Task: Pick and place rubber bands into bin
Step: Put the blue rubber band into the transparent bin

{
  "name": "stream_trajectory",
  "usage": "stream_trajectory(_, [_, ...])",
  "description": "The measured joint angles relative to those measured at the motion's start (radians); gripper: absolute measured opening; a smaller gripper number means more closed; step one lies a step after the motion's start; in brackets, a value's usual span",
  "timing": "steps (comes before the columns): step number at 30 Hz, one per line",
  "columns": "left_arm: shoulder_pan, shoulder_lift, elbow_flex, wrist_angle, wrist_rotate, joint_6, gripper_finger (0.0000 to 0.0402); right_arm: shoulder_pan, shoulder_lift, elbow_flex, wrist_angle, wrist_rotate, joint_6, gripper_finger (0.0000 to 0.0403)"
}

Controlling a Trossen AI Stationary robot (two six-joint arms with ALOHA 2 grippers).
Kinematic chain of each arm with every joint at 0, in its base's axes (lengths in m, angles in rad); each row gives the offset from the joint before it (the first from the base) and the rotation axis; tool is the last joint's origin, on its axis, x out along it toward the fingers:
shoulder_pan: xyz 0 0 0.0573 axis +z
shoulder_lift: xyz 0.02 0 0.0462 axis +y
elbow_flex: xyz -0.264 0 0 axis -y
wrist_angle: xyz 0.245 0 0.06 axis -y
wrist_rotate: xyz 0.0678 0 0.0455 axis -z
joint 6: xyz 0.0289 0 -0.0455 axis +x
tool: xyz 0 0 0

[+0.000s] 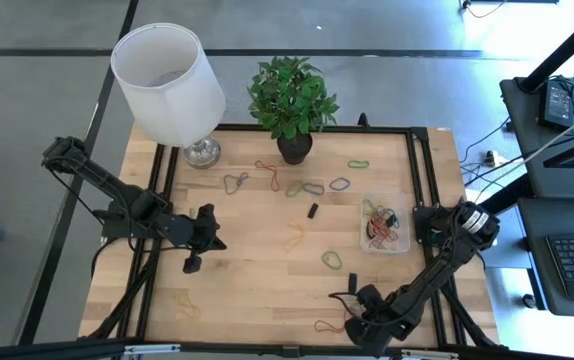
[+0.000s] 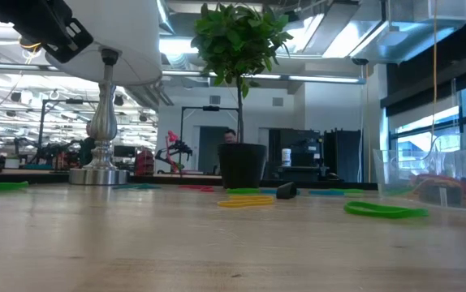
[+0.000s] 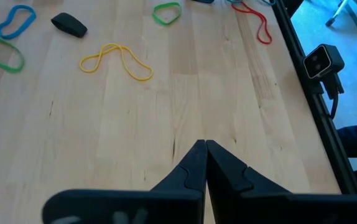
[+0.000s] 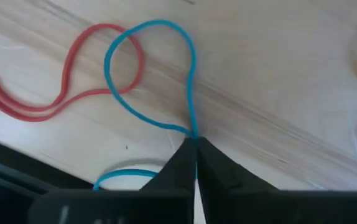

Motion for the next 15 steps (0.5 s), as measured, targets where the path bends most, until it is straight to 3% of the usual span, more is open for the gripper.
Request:
stream_trajectory(6, [0.0, 0.0, 0.0, 0.0, 0.0, 0.0, 0.0003, -0.007, -0.006, 0.059, -0.081, -0.005, -0.01, 0.0003])
stream_trajectory(10, [0.0, 0.0, 0.0, -0.001, 0.0, 0.0, 0.0003, -0.007, -0.011, 0.18, -0.294, 0.082, -0.012, 0.0002])
stream_trajectory(15, [0.0, 0.0, 0.0, 0.0, 0.0, 0.0, 0.0003, -0.007, -0.019, 0.366, -0.57, 0.11, -0.035, 0.0002])
